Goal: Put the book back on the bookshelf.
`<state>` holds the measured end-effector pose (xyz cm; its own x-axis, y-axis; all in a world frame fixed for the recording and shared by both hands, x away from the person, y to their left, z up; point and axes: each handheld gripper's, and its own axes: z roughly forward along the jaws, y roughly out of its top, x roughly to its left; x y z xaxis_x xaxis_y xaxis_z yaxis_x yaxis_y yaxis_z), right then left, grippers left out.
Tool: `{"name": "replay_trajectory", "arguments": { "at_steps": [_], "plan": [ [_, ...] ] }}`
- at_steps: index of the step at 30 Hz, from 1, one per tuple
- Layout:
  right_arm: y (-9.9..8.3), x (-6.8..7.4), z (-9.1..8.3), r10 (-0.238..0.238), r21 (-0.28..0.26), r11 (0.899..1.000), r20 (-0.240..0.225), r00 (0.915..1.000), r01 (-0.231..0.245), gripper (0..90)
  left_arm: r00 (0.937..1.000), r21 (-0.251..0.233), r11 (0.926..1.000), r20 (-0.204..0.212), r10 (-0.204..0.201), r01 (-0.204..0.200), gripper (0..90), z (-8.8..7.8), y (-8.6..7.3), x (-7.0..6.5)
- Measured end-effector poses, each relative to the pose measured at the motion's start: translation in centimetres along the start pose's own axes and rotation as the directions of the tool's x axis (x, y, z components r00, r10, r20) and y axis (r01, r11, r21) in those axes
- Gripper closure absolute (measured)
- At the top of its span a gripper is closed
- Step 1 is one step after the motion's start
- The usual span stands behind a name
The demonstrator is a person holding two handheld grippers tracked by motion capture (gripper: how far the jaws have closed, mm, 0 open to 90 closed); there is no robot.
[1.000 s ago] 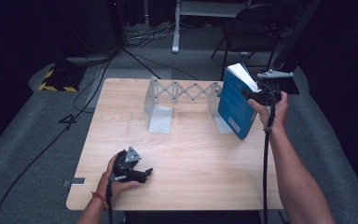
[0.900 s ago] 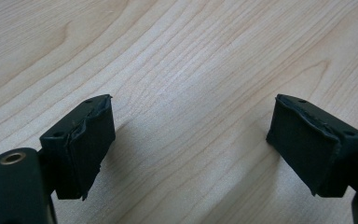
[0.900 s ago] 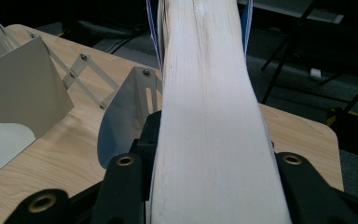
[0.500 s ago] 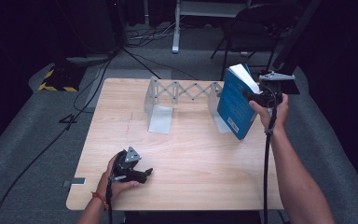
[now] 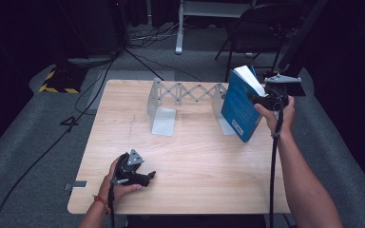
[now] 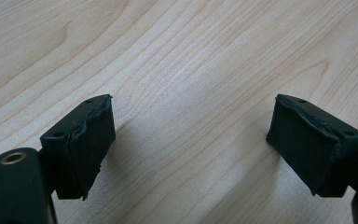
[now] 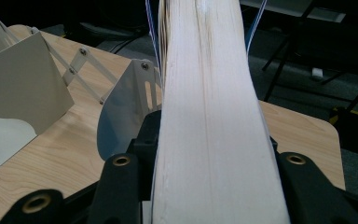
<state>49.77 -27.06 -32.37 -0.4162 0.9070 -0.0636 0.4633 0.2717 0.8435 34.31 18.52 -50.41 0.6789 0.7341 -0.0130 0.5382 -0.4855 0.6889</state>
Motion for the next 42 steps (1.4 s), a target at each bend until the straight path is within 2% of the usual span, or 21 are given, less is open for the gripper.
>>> {"name": "replay_trajectory", "arguments": {
  "at_steps": [20, 25, 32, 42],
  "plan": [
    [-0.9, -0.8, 0.0, -0.029, 0.059, 0.998, -0.034, 0.9990, 0.031, 50.6, 1.0000, 0.000, 1.0000, 0.000, 0.000, 0.000, 14.8, 0.0, 0.0, 0.0],
    [-1.4, -0.7, 0.2, -0.051, 0.084, 0.995, -0.038, 0.9980, 0.054, 46.5, 1.0000, 0.000, 1.0000, 0.000, 0.000, 0.000, 14.8, 0.0, 0.0, 0.0],
    [-2.4, -0.9, 0.0, -0.056, 0.079, 0.995, -0.053, 0.9970, 0.060, 44.3, 1.0000, 0.000, 1.0000, 0.000, -0.001, 0.001, 14.8, 0.0, 0.0, 0.0],
    [-3.6, -1.4, -0.2, -0.038, 0.059, 0.997, -0.080, 0.9961, 0.043, 40.7, 1.0000, 0.000, 1.0000, 0.000, -0.001, 0.001, 14.8, 0.0, 0.0, 0.0]
  ]
}}
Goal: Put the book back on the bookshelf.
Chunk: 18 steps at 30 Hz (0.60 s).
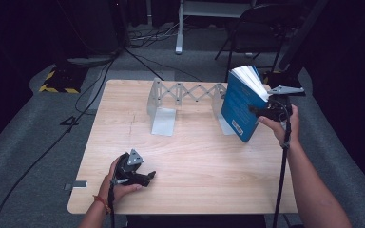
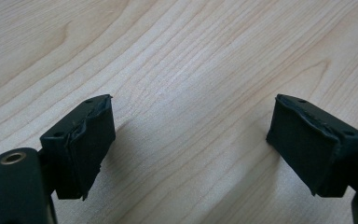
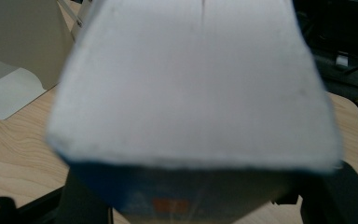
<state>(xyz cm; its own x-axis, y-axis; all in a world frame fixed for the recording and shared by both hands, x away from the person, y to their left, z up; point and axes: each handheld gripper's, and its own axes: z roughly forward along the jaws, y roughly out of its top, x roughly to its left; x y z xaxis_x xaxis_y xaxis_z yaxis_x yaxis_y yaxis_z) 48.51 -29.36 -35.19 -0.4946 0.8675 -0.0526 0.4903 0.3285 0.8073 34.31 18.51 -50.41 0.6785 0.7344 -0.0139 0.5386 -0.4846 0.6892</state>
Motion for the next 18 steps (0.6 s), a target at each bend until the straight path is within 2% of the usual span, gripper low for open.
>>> {"name": "replay_trajectory", "arguments": {
  "at_steps": [18],
  "plan": [
    [-2.2, -0.3, -0.1, -0.004, 0.015, 1.000, -0.024, 0.9997, 0.004, 36.2, 1.0000, 0.000, 1.0000, 0.000, 0.000, 0.000, 14.8, 0.0, 0.0, 0.0]
  ]
}}
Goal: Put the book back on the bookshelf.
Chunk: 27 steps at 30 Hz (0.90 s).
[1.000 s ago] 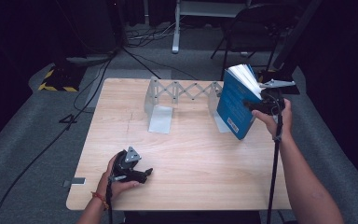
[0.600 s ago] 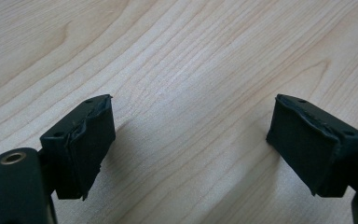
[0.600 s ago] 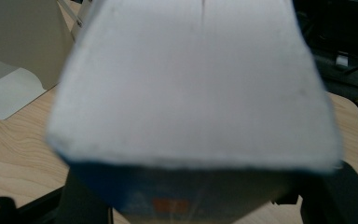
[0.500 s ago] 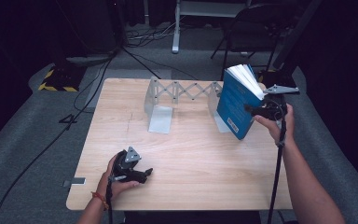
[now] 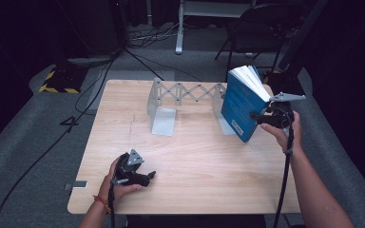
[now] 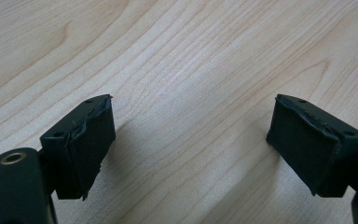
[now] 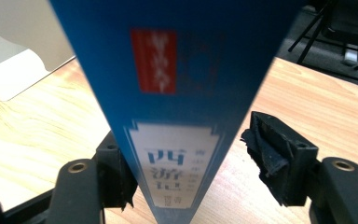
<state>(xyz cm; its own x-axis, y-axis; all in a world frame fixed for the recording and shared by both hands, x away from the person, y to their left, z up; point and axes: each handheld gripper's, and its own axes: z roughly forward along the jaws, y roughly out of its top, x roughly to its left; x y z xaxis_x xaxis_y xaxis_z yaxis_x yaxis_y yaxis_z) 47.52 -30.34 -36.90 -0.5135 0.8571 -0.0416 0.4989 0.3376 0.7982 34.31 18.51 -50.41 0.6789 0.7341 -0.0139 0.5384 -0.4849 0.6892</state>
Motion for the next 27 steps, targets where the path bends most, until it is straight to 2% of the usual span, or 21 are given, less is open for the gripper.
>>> {"name": "replay_trajectory", "arguments": {
  "at_steps": [14, 17, 19, 23, 27],
  "plan": [
    [-1.6, 0.1, 0.3, -0.023, 0.023, 0.999, -0.018, 0.9996, 0.024, 35.4, 1.0000, 0.000, 1.0000, 0.000, 0.000, 0.000, 14.7, 0.0, 0.0, 0.0],
    [-2.0, 0.2, 0.1, -0.040, 0.031, 0.999, -0.032, 0.9987, 0.041, 34.4, 1.0000, 0.000, 1.0000, 0.000, 0.000, 0.000, 14.8, 0.0, 0.0, 0.0],
    [-2.3, 0.3, 0.0, -0.059, 0.039, 0.997, -0.023, 0.9980, 0.060, 34.4, 1.0000, 0.000, 1.0000, 0.000, 0.000, 0.000, 14.8, 0.0, 0.0, 0.0],
    [-3.1, 0.5, -0.2, -0.067, 0.043, 0.997, -0.043, 0.9968, 0.069, 34.1, 1.0000, 0.000, 1.0000, 0.000, 0.000, 0.000, 14.7, 0.0, 0.0, 0.0],
    [-4.2, 1.0, -0.6, -0.114, 0.032, 0.993, -0.052, 0.9921, 0.116, 34.0, 1.0000, 0.000, 1.0000, 0.000, 0.000, 0.000, 14.7, 0.0, 0.0, 0.0]
  ]
}}
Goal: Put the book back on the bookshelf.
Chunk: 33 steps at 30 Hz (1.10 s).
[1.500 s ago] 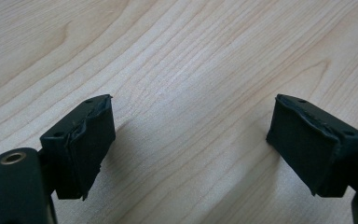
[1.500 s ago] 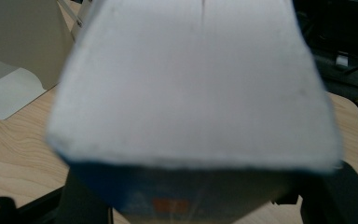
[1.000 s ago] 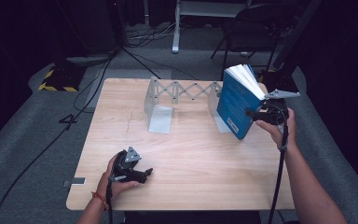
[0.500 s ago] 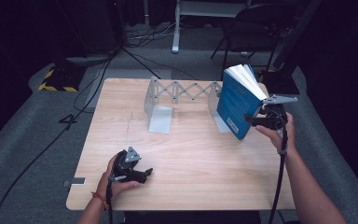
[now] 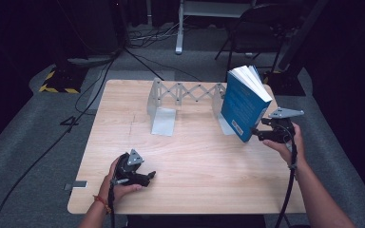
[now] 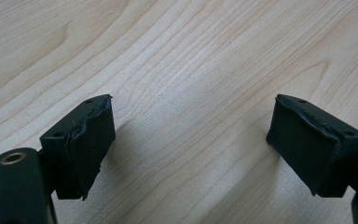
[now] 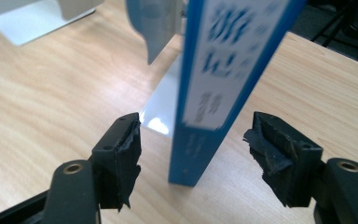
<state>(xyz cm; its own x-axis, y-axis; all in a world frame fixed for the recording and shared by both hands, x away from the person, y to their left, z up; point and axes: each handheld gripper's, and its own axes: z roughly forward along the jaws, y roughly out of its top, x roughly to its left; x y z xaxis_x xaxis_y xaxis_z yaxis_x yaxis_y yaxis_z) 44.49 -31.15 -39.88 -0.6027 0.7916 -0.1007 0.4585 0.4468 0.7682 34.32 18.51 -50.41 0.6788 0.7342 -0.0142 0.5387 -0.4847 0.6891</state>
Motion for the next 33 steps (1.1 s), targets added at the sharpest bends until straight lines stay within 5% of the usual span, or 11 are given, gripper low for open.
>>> {"name": "replay_trajectory", "arguments": {
  "at_steps": [27, 33],
  "plan": [
    [-6.6, 2.1, -1.0, -0.070, 0.049, 0.996, -0.085, 0.9939, 0.074, 32.4, 1.0000, 0.000, 1.0000, 0.000, 0.000, 0.000, 14.8, 0.0, 0.0, 0.0],
    [-8.5, 2.0, -1.9, -0.077, 0.018, 0.997, -0.127, 0.9889, 0.080, 31.7, 1.0000, 0.000, 1.0000, 0.000, 0.000, 0.000, 14.8, 0.0, 0.0, 0.0]
  ]
}}
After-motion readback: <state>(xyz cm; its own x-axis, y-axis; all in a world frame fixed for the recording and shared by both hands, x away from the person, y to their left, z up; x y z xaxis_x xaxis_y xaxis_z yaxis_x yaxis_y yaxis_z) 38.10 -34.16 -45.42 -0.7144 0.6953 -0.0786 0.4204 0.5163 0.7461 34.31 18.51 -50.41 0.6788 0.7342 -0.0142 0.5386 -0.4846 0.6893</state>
